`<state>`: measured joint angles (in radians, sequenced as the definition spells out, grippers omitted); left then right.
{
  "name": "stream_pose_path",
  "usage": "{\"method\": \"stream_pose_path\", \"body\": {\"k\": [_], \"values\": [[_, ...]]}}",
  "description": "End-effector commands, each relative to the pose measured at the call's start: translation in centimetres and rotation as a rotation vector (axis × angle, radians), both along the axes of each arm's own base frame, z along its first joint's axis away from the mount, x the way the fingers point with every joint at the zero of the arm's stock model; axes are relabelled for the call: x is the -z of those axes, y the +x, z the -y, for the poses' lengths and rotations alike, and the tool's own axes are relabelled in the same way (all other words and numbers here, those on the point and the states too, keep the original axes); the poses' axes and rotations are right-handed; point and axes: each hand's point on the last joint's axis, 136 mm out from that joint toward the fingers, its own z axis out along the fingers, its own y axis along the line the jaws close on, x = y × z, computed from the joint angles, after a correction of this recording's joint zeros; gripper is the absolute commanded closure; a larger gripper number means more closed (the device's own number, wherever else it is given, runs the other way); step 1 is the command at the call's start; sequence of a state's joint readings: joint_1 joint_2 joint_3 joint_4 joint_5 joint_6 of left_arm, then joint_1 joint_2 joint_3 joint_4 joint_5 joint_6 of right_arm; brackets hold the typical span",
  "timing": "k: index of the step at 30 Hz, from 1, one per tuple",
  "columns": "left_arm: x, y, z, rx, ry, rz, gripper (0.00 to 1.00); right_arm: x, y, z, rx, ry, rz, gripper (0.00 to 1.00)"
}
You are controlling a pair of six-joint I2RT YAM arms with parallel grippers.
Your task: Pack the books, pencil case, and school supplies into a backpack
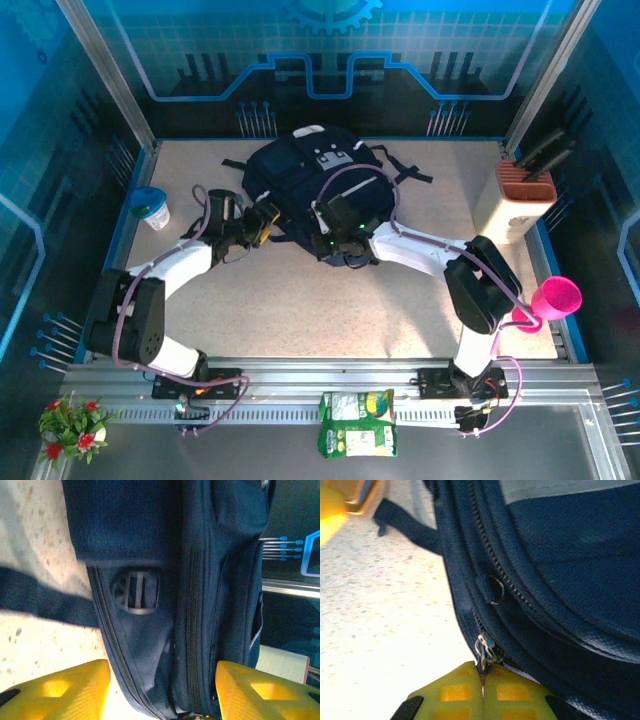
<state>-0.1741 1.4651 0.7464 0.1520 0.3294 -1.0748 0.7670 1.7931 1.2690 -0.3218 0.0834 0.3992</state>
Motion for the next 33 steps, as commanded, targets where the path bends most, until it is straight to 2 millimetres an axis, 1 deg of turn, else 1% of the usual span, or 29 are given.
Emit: {"method": "stream_pose_path", "body": {"k": [1, 5, 10, 14, 15, 18, 20, 23, 25, 28, 31, 33], "values": [[-1.1, -0.8, 2.0, 0.008, -0.072, 0.032, 0.42, -1.7, -1.3, -3.4, -0.09, 0.107, -0.036, 1.0], [-0.5, -1.0, 3.5, 0.022, -0.102, 0.034, 0.43, -1.7, -2.0, -4.2, -0.111, 0.124, -0.059, 1.0], [-0.2, 0.2, 5.5, 0.058, -0.173, 0.061, 0.49, -1.5, -2.6, -4.3, -0.12, 0.115, -0.073, 1.0], [0.2, 0.9, 6.5, 0.07, -0.208, 0.061, 0.61, -1.4, -2.8, -4.2, -0.113, 0.116, -0.076, 1.0], [0.5, 1.0, 6.5, 0.069, -0.204, 0.055, 0.65, -1.4, -2.8, -4.1, -0.11, 0.117, -0.078, 1.0], [0.9, 1.5, 6.5, 0.059, -0.193, 0.05, 0.74, -1.3, -2.8, -3.8, -0.099, 0.109, -0.074, 1.0], [0.9, 1.8, 6.2, 0.053, -0.173, 0.054, 0.82, -0.9, -2.7, -3.2, -0.084, 0.084, -0.069, 1.0], [0.7, 2.3, 5.6, 0.043, -0.133, 0.06, 0.94, 0.1, -2.3, -0.7, -0.03, -0.005, -0.041, 1.0], [0.6, 2.5, 5.1, 0.035, -0.123, 0.063, 1.0, 0.7, -1.7, 2.4, 0.019, -0.098, -0.01, 1.0], [0.2, 2.6, 4.6, 0.036, -0.114, 0.071, 1.0, 0.8, -0.9, 6.5, 0.068, -0.179, 0.023, 1.0], [0.0, 2.5, 4.2, 0.04, -0.094, 0.071, 1.0, 0.9, -0.4, 10.1, 0.121, -0.208, 0.027, 1.0], [-0.1, 2.4, 4.2, 0.051, -0.078, 0.074, 1.0, 0.9, 0.2, 12.1, 0.169, -0.21, 0.021, 1.0]]}}
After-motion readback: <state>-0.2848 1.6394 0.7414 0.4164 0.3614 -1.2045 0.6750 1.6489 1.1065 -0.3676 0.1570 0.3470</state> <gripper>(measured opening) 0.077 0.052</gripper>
